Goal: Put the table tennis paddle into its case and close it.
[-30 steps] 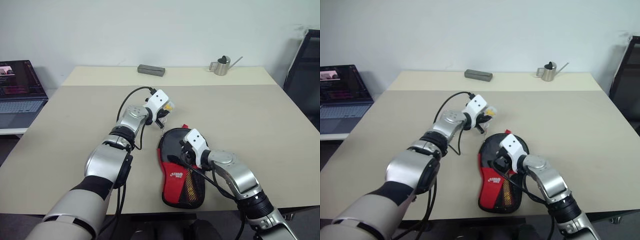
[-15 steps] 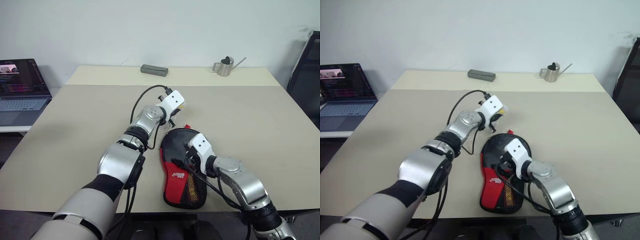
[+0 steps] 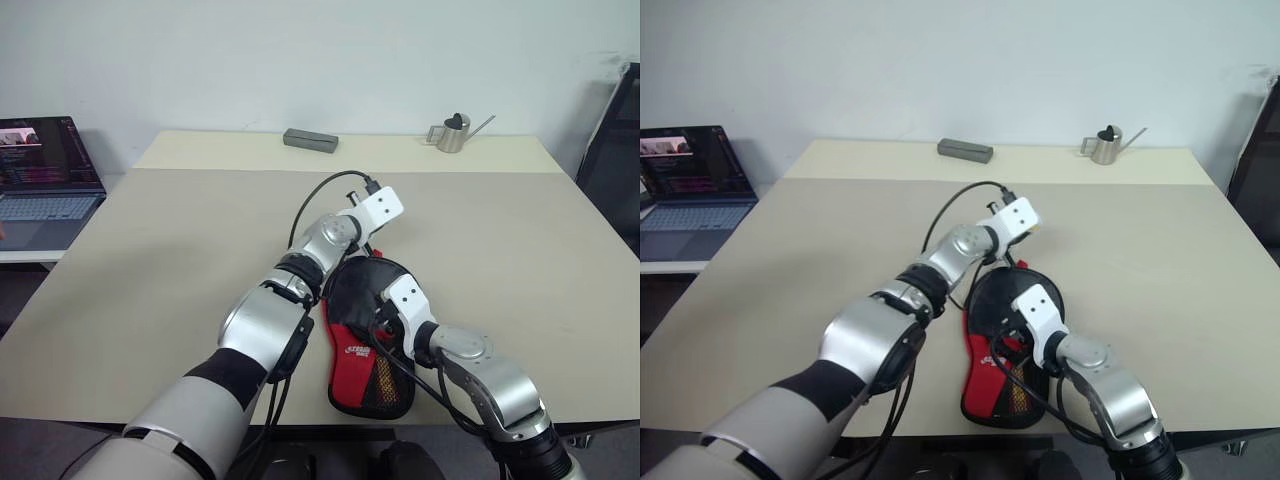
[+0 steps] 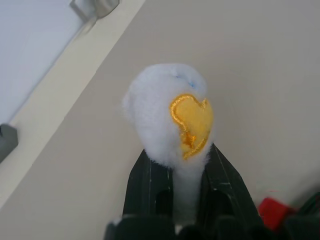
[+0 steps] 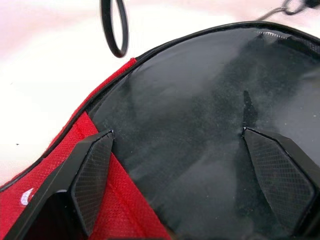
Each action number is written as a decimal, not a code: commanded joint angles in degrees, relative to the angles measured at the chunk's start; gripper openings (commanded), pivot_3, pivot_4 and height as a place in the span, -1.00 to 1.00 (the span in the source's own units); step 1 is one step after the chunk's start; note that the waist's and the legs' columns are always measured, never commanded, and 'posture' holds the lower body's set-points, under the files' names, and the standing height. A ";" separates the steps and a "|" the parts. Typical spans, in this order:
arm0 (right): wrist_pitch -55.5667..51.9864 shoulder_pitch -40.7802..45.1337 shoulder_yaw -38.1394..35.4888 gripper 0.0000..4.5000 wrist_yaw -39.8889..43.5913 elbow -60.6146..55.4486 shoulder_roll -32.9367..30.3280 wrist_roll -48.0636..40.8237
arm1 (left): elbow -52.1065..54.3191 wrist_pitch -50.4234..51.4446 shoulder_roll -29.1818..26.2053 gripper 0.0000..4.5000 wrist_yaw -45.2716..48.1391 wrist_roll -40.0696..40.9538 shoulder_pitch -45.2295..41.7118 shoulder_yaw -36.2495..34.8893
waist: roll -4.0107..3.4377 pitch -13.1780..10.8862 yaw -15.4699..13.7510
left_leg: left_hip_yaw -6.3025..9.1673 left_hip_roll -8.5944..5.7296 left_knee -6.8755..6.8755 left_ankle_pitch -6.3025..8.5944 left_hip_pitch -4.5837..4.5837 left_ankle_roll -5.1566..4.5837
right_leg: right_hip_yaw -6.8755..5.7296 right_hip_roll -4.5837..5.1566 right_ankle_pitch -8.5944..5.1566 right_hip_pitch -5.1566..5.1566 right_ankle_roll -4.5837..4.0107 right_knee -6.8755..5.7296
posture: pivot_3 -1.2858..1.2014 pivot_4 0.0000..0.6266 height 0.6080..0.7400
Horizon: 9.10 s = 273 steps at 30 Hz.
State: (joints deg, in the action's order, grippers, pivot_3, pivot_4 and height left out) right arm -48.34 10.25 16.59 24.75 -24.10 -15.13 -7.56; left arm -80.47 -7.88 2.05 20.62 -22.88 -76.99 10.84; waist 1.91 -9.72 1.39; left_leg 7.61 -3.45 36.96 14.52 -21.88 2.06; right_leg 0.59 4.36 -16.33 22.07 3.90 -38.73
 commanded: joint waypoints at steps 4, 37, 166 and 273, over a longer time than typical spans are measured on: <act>-7.40 -4.71 2.71 1.00 -1.33 3.29 -0.31 -1.03 | 1.44 -1.95 1.89 -0.91 -2.37 -1.61 -4.04 0.50 | -0.07 0.03 0.05 | -0.03 -0.02 -0.01 0.01 -0.01 0.01 | 0.02 0.02 -0.07 0.02 0.10 0.00 | 0.03 -0.52 1.00; -4.12 1.35 2.12 1.00 1.08 10.58 -1.27 -0.90 | 1.71 2.26 -2.00 0.83 3.13 -1.94 0.99 0.98 | -0.65 0.50 0.83 | -0.06 0.06 -0.08 0.02 0.81 0.01 | 0.05 0.01 -0.12 -0.72 0.21 -0.06 | 0.03 -0.52 1.00; 25.17 54.49 -15.95 1.00 6.54 82.94 -3.92 -4.08 | 40.11 15.81 -13.73 0.83 50.77 22.47 37.23 14.91 | -1.01 0.64 0.56 | -0.05 0.04 -0.10 0.23 0.55 -0.37 | 0.18 0.25 0.16 -0.78 -0.10 0.66 | 0.03 -0.52 1.00; -12.61 -7.22 -18.49 -0.65 31.41 -11.81 -45.03 -25.54 | 37.55 17.63 -10.94 0.85 49.83 21.37 39.12 15.39 | -0.96 1.11 -1.47 | 0.22 -0.04 -0.20 0.62 0.52 -0.69 | -0.01 0.38 -0.28 -1.60 0.58 1.80 | 0.03 -0.52 1.00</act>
State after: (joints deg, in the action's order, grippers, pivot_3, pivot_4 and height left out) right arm -61.58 3.46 -0.27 54.71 -33.14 -58.94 -31.09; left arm -36.47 6.29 -7.88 70.43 2.82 -41.67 22.27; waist 0.95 -8.61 -0.08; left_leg 7.83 -3.50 36.75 15.14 -21.36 1.38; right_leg 0.58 4.75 -16.60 20.47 4.49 -36.93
